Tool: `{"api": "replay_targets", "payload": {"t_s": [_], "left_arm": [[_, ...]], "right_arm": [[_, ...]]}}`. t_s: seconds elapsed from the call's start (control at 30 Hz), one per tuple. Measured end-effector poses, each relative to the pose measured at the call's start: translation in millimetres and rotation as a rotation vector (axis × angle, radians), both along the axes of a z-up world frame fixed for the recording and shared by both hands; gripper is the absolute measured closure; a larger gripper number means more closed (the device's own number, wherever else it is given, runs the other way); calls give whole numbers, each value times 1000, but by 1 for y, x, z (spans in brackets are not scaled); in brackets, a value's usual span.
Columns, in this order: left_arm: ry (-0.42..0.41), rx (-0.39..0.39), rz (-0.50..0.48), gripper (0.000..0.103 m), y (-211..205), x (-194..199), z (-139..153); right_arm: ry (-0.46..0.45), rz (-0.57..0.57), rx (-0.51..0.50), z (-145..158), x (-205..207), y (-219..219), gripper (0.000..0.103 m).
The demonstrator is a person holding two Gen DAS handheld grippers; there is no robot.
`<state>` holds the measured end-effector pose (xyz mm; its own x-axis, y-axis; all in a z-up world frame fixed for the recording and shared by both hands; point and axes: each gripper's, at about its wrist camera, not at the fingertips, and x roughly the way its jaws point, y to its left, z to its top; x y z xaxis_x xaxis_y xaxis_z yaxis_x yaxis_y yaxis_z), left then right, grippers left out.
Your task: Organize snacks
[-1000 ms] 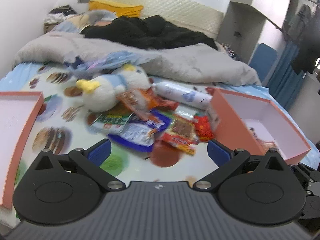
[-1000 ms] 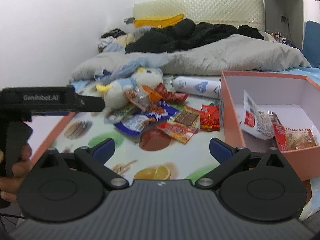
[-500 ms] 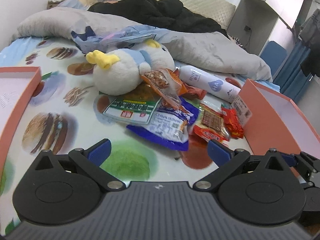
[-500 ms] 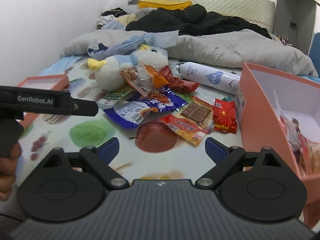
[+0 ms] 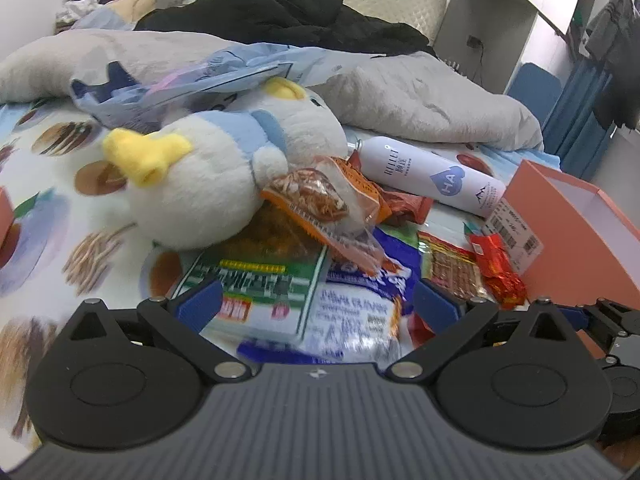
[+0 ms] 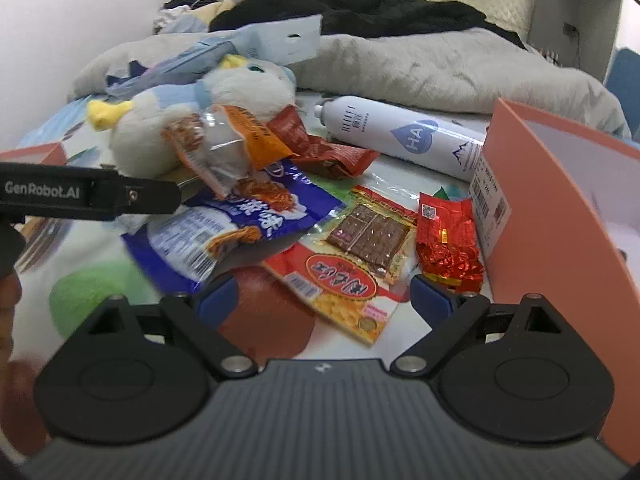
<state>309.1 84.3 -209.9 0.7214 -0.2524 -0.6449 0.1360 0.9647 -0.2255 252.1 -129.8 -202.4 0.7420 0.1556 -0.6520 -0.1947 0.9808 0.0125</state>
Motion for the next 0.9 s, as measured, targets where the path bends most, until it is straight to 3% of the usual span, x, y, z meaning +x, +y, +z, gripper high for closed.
{"api": "replay_targets", "payload": {"t_s": [0.17, 0.27, 0.3, 0.6, 0.7, 0.9], "left_arm": [[10, 72, -21, 1, -6, 29, -9], [17, 120, -38, 1, -11, 42, -12], [16, 131, -46, 1, -13, 45, -13], [59, 118, -50, 1, -18, 69, -37], [53, 146, -30, 8, -20, 70, -43], [45, 151, -4, 40, -17, 64, -40]], "right_arm": [[0, -23, -7, -9, 24, 3, 10], [8, -38, -12, -15, 40, 2, 25], [21, -49, -11, -17, 46, 2, 25], [16, -85, -74, -30, 75, -1, 24], [47, -84, -26, -31, 81, -9, 21], [86, -44, 16, -32, 79, -18, 25]]}}
